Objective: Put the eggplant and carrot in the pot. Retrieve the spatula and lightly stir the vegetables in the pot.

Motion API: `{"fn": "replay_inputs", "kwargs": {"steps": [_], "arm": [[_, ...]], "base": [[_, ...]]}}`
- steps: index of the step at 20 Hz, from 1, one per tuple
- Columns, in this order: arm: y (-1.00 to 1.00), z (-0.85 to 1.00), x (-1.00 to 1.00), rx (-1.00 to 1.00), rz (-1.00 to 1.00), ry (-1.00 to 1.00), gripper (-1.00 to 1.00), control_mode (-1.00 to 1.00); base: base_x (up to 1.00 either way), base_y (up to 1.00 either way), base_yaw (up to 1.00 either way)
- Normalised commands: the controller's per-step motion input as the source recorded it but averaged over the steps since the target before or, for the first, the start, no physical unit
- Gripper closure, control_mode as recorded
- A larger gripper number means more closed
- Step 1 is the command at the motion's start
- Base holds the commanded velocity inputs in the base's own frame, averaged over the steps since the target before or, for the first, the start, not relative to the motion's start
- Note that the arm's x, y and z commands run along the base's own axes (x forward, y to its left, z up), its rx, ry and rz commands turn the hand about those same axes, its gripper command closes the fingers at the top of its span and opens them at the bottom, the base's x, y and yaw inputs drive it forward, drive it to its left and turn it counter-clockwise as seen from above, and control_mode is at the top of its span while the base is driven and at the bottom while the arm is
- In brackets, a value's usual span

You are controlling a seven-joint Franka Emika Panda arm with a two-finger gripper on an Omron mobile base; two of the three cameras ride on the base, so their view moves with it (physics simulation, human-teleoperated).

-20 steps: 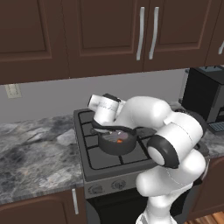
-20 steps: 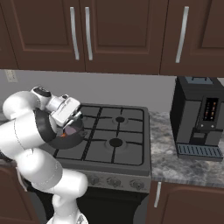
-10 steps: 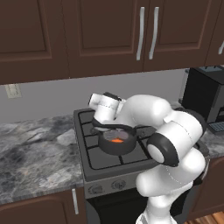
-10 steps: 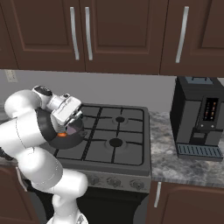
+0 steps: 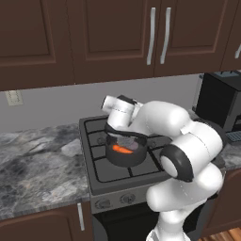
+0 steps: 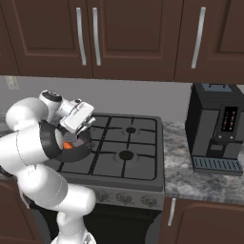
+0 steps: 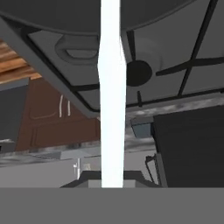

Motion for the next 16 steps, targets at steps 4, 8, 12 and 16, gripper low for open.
{"fn": "replay_inputs", "kwargs": {"steps": [4,8,12,16], "arm": [[0.0,0.18,0.0,-0.01,0.0,0.0,1.0,-1.0],[0.21,0.0,0.0,-0.12,0.0,0.04,1.0,-1.0],[0.21,0.07,0.07,-0.16,0.0,0.01,1.0,-1.0],[0.0,0.34,0.02,-0.13,0.0,0.0,1.0,-1.0]], "base": [[0.0,0.0,0.0],[0.0,0.0,0.0],[0.0,0.0,0.0],[0.0,0.0,0.0]]}}
